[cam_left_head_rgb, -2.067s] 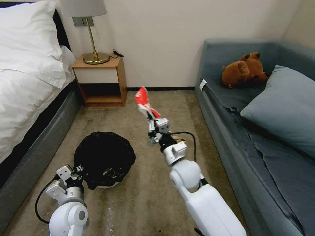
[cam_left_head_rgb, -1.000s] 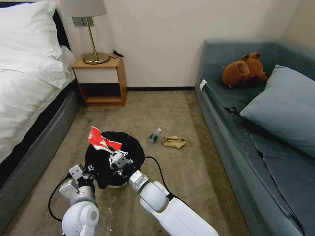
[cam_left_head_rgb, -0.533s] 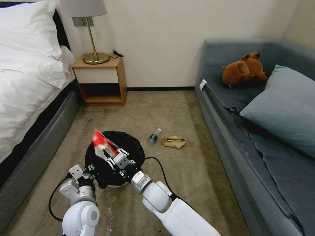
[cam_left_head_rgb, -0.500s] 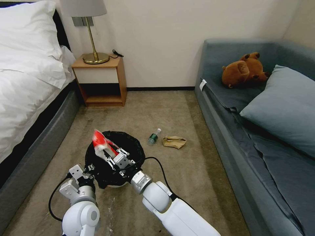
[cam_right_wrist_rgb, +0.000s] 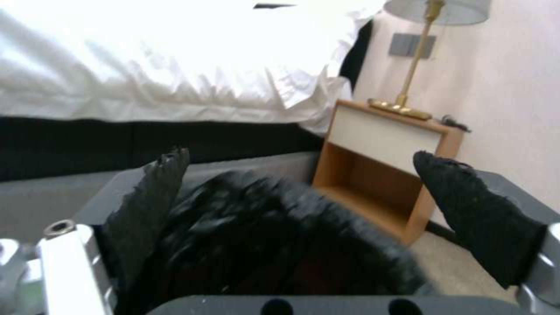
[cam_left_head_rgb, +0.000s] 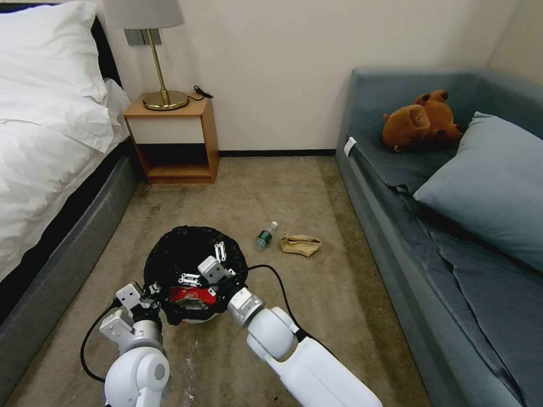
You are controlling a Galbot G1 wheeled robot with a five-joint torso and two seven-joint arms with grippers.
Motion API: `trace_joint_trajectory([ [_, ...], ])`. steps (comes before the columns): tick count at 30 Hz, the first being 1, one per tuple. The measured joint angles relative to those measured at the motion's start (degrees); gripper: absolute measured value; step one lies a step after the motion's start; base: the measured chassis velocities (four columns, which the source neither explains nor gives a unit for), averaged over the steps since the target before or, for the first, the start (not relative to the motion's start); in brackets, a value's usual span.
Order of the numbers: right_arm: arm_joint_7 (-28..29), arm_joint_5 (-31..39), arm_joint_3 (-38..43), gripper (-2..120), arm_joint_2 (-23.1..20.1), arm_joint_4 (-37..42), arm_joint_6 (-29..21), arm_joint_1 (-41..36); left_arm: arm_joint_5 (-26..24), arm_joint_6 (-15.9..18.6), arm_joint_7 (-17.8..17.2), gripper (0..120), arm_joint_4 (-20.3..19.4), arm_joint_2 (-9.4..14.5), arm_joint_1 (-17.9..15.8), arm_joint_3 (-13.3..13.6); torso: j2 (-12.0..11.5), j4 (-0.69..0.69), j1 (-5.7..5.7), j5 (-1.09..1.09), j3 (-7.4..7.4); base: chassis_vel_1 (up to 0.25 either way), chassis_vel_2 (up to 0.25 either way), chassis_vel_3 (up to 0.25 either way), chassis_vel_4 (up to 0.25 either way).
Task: Pick up the trash bin, then pick up the garbage on the floor and place it into the trash bin.
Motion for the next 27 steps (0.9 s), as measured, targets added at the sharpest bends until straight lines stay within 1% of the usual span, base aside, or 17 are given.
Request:
trace_joint_trajectory([
  [8,0.5,2.1,3.4,100,0.6,1.3,0.4,1.2,-0.1,0.0,0.0,4,-0.1,0.1,0.0,-0.7,0.0,0.0,0.0,0.0,0.0,0.0,0.0,0.0,0.0],
  [10,1.4,3.5,6.7,100,0.9,2.8,0.5,0.5,-0.2,0.2,0.1,4,-0.1,0.4,-0.2,-1.3,0.0,0.0,0.0,0.0,0.0,0.0,0.0,0.0,0.0],
  [12,1.4,3.5,6.7,100,0.9,2.8,0.5,0.5,-0.2,0.2,0.1,4,-0.1,0.4,-0.2,-1.3,0.0,0.0,0.0,0.0,0.0,0.0,0.0,0.0,0.0],
  [15,2.2,5.2,11.9,100,-0.3,6.0,0.8,-2.2,-1.0,0.7,0.1,4,-0.1,1.3,-1.1,-2.3,0.0,0.0,0.0,0.0,0.0,0.0,0.0,0.0,0.0],
  [16,2.2,5.2,11.9,100,-0.3,6.0,0.8,-2.2,-1.0,0.7,0.1,4,-0.1,1.3,-1.1,-2.3,0.0,0.0,0.0,0.0,0.0,0.0,0.0,0.0,0.0],
  [18,2.0,5.4,16.4,100,-1.4,7.9,2.5,-5.1,-1.4,1.0,0.1,4,0.1,2.1,-1.8,-3.0,0.0,0.01,0.0,0.01,0.0,0.0,0.0,0.0,0.0],
  [19,2.0,5.4,16.4,100,-1.4,7.9,2.5,-5.1,-1.4,1.0,0.1,4,0.1,2.1,-1.8,-3.0,0.0,0.01,0.0,0.01,0.0,0.0,0.0,0.0,0.0],
  [20,1.5,5.4,18.9,100,-1.8,8.7,3.5,-6.5,-1.5,1.0,0.1,4,0.3,2.5,-2.1,-3.2,0.0,0.0,0.0,0.01,0.0,0.0,0.0,0.0,0.0],
  [21,1.5,5.4,18.9,100,-1.8,8.7,3.5,-6.5,-1.5,1.0,0.1,4,0.3,2.5,-2.1,-3.2,0.0,0.0,0.0,0.01,0.0,0.0,0.0,0.0,0.0],
  [23,1.2,5.3,23.3,100,-2.6,10.5,5.2,-10.0,-1.8,1.1,0.1,4,0.8,3.5,-2.4,-3.3,0.0,0.0,0.0,0.01,0.0,0.0,0.0,0.0,0.0],
  [24,1.2,5.3,23.3,100,-2.6,10.5,5.2,-10.0,-1.8,1.1,0.1,4,0.8,3.5,-2.4,-3.3,0.0,0.0,0.0,0.01,0.0,0.0,0.0,0.0,0.0],
  [26,1.4,5.3,26.1,100,-3.5,12.0,7.0,-13.5,-2.0,1.1,0.2,4,1.2,3.7,-2.7,-3.3,0.0,0.0,0.0,0.0,0.0,0.0,0.0,0.0,0.0],
  [27,1.4,5.3,26.1,100,-3.5,12.0,7.0,-13.5,-2.0,1.1,0.2,4,1.2,3.7,-2.7,-3.3,0.0,0.0,0.0,0.0,0.0,0.0,0.0,0.0,0.0],
])
